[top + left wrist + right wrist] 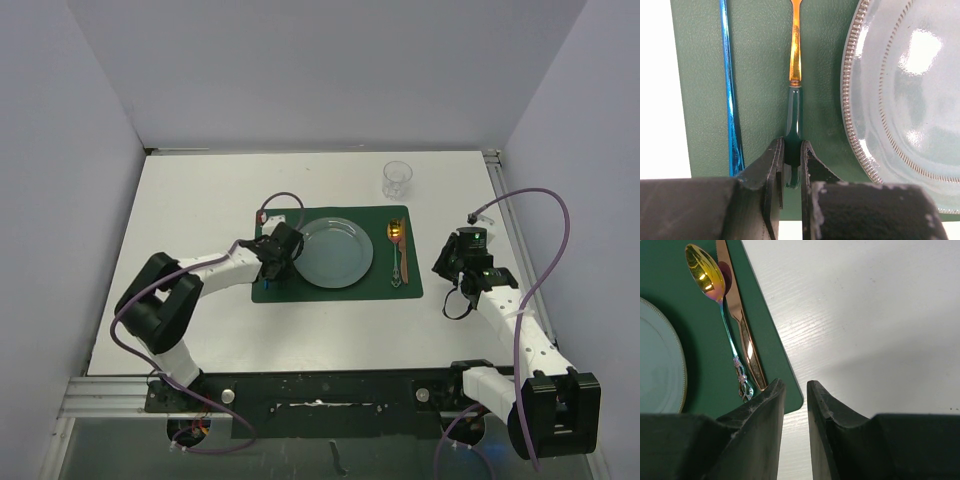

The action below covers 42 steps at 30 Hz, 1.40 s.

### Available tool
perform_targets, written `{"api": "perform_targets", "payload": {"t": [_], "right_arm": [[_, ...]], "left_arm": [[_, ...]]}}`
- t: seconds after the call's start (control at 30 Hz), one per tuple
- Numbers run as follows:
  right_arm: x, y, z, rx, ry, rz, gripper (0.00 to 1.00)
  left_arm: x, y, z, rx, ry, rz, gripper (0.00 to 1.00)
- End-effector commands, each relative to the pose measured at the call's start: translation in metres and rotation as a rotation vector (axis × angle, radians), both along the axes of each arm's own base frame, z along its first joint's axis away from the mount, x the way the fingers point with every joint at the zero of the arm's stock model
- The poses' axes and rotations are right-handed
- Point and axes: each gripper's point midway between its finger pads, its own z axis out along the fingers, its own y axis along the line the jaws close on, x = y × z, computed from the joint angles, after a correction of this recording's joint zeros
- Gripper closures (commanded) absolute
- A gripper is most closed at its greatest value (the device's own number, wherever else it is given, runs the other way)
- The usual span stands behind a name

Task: Set the dinner table for one person
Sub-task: Adjust the fork on the napkin.

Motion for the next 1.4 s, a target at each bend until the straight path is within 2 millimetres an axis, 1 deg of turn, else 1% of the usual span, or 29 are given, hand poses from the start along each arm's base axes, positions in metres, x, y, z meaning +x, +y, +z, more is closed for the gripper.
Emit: {"api": "perform_targets", "payload": {"t": [0.0, 0.17, 0.37, 0.67, 0.7, 0.8, 0.9, 0.97, 1.03, 1.23, 1.3, 1.37], "right_arm": [[0.013, -0.001, 0.025, -0.006, -0.078, -0.001, 0.74], [0.013, -0.002, 0.025, -0.011, -0.075, -0.003, 0.74], [0.013, -0.002, 0.024, -0.009, -0.073, -0.002, 0.74], [0.014, 0.0, 0.024, -0.003, -0.075, -0.001, 0.74], [0.014, 0.0, 0.024, -0.003, -0.076, 0.0, 0.74], [0.014, 0.0, 0.025, -0.003, -0.077, 0.0, 0.74], [0.014, 0.0, 0.025, -0.002, -0.078, 0.0, 0.74], [0.015, 0.0, 0.025, 0.0, -0.079, 0.002, 0.74], [0.015, 0.001, 0.025, 0.003, -0.079, 0.003, 0.74], [0.016, 0.002, 0.024, 0.008, -0.08, 0.005, 0.74], [0.015, 0.002, 0.024, 0.006, -0.079, 0.005, 0.74], [0.015, 0.001, 0.023, 0.004, -0.079, 0.004, 0.74]], "left_arm": [[0.018, -0.012, 0.006, -0.015, -0.042, -0.008, 1.0], [0.019, -0.013, 0.005, -0.019, -0.038, 0.003, 1.0], [0.015, -0.009, 0.005, -0.011, -0.028, 0.021, 1.0], [0.01, -0.008, 0.01, -0.016, -0.004, 0.037, 1.0], [0.01, -0.007, 0.01, -0.015, -0.001, 0.038, 0.92], [0.009, -0.007, 0.012, -0.014, -0.001, 0.04, 0.78], [0.007, -0.005, 0.016, -0.02, -0.007, 0.043, 0.66], [0.007, -0.004, 0.022, -0.022, -0.019, 0.049, 0.61], [0.008, -0.002, 0.026, -0.019, -0.03, 0.049, 0.59], [0.015, 0.003, 0.04, 0.01, -0.063, 0.065, 0.59], [0.021, 0.002, 0.05, 0.005, -0.091, 0.072, 0.59], [0.03, 0.002, 0.065, -0.008, -0.125, 0.084, 0.59]]}}
